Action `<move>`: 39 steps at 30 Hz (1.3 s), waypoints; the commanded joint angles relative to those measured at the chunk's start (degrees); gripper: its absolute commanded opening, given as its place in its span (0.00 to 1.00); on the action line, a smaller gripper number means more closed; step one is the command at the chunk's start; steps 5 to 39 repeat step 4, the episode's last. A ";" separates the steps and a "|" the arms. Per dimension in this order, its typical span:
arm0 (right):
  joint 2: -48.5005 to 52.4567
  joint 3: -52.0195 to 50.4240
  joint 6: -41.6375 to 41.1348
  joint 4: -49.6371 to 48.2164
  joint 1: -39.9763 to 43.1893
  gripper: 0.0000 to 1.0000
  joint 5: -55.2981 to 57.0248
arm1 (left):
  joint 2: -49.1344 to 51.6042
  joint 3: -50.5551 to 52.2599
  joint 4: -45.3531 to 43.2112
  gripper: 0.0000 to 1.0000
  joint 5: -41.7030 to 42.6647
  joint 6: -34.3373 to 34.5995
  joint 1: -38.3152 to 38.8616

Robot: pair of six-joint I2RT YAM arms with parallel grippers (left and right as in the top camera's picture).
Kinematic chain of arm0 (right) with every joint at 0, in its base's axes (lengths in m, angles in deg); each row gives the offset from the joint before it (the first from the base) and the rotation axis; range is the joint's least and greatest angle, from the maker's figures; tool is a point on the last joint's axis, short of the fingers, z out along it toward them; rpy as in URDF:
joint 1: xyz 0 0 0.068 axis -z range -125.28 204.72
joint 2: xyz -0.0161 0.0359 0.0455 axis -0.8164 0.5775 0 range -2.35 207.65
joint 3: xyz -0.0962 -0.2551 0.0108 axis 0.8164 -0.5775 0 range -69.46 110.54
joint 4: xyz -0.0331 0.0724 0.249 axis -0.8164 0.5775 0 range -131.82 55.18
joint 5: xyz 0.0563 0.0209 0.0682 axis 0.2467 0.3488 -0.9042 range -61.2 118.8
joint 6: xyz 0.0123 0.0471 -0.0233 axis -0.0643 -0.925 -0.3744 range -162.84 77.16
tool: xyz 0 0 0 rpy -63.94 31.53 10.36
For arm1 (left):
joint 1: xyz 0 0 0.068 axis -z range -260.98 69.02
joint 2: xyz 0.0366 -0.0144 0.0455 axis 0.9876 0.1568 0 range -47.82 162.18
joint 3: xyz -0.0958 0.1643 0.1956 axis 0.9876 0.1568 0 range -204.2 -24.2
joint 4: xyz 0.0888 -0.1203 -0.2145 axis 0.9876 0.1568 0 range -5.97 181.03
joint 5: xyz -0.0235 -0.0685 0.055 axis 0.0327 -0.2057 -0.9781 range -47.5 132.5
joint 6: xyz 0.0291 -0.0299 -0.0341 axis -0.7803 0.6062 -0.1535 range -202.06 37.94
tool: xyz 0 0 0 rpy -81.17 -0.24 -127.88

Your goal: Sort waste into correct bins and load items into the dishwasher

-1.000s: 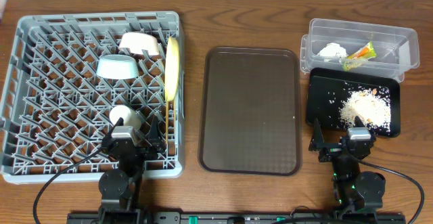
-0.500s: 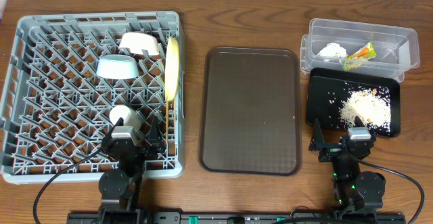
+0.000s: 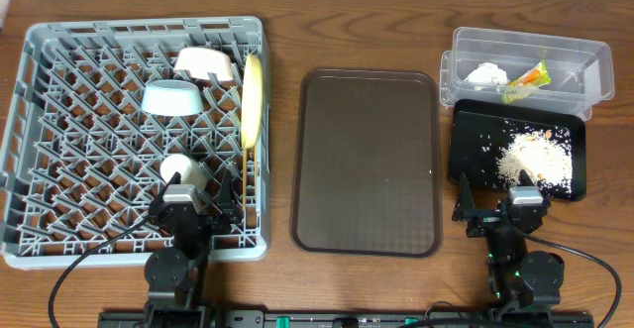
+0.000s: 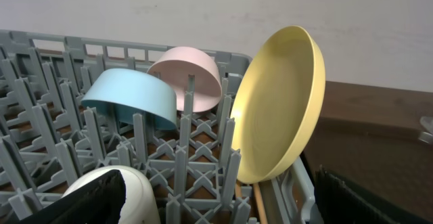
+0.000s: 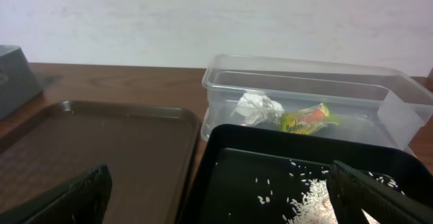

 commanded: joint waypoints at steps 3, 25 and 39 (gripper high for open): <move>-0.17 -0.04 0.17 0.20 0.42 0.99 -0.44 | -0.37 0.61 2.69 0.91 -1.79 -0.09 0.22; -0.17 -0.04 0.20 0.20 0.42 0.99 -0.44 | -0.37 0.61 2.69 0.91 -1.79 -0.09 0.22; -0.17 -0.04 0.20 0.20 0.42 0.99 -0.44 | -0.37 0.61 2.69 0.91 -1.79 -0.09 0.22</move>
